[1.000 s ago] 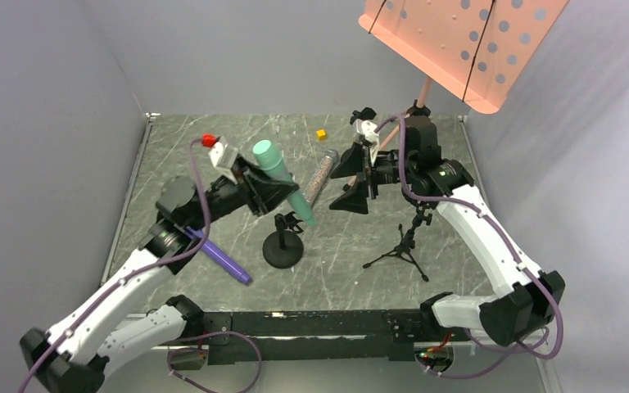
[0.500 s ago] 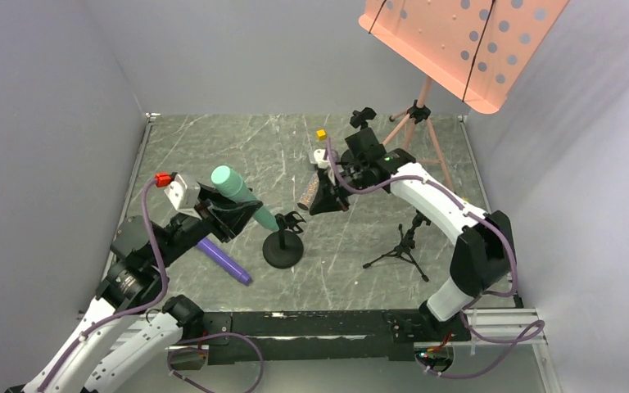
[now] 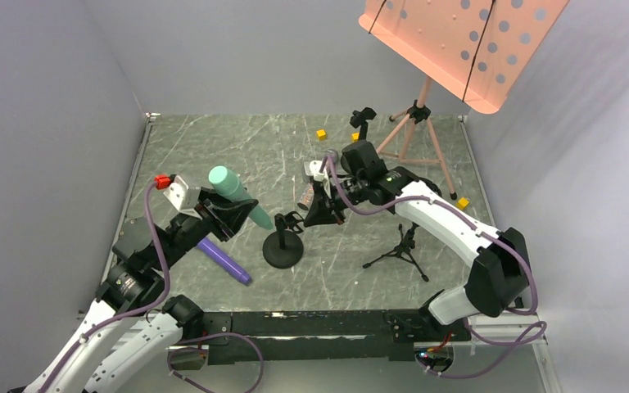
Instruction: Attach the microphones to the stand
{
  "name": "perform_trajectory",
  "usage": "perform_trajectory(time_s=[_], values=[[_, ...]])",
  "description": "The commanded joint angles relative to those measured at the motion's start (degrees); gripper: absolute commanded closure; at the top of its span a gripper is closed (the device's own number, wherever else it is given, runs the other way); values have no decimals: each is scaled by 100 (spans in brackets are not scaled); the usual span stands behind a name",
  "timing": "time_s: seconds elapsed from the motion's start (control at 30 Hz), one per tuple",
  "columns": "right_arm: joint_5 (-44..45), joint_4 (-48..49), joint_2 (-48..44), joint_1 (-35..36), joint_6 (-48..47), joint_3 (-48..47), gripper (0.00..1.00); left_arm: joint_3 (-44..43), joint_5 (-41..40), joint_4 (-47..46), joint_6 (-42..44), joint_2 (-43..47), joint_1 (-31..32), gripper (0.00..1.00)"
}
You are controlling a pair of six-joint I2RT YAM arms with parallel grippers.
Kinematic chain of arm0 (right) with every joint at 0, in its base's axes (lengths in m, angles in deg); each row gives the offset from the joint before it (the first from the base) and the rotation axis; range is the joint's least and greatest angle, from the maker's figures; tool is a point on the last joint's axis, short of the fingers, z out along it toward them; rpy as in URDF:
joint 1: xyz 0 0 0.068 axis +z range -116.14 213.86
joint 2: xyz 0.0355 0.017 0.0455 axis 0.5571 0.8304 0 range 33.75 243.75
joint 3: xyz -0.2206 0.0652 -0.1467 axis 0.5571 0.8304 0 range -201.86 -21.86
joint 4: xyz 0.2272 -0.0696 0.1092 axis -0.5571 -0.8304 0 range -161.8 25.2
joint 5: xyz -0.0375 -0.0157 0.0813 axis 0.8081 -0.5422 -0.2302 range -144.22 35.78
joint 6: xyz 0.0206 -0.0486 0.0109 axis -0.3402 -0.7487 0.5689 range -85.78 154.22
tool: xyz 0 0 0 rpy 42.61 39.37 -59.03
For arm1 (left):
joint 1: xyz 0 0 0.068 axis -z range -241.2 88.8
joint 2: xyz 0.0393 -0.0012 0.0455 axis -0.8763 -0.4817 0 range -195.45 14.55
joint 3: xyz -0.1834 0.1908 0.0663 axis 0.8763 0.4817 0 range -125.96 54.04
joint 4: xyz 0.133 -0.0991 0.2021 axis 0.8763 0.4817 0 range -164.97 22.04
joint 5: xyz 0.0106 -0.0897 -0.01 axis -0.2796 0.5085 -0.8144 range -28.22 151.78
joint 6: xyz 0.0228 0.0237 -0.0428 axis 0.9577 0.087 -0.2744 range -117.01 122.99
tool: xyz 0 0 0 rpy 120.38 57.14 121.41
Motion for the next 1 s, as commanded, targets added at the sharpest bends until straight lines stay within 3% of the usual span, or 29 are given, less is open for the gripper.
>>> perform_trajectory(time_s=[0.0,0.23,0.5,0.97], values=[[225,681,106,20,435,-15,100,141,-199,-568,-201,151,-26,100],[296,863,219,148,546,114,100,430,-588,-1135,-352,80,-31,100],[401,1248,204,161,892,271,100,709,-483,-2160,-772,-387,-32,100],[399,1633,22,163,1043,651,73,1514,-664,-3385,-1670,-853,-37,100]])
